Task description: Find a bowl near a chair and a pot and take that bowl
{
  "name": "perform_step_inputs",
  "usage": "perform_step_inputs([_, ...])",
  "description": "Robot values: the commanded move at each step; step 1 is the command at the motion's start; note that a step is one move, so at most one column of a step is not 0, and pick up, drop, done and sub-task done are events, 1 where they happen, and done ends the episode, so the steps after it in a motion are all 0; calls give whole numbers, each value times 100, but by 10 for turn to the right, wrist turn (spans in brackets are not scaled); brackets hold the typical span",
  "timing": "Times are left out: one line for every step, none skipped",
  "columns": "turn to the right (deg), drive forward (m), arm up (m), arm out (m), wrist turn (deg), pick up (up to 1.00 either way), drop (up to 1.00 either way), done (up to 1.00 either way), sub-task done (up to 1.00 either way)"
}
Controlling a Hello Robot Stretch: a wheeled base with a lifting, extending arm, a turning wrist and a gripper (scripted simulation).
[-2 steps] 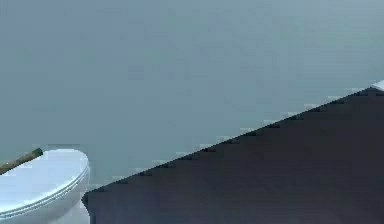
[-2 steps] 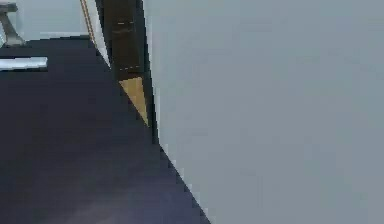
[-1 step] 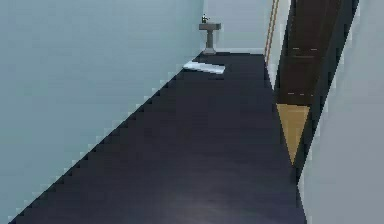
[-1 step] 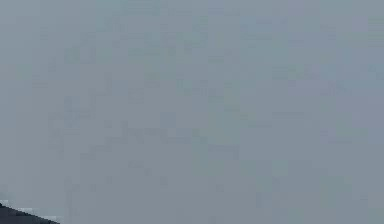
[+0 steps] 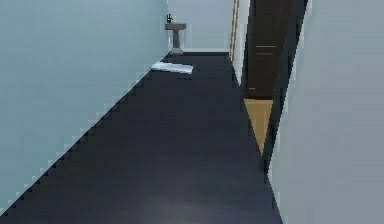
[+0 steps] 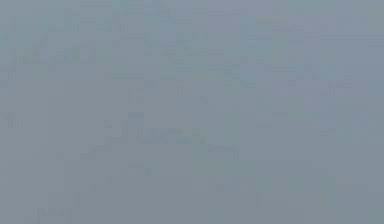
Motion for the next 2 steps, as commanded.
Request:
perform_step_inputs([0,100,0,0,0,0,0,0,0])
perform_step_inputs([0,90,0,0,0,0,0,0,0])
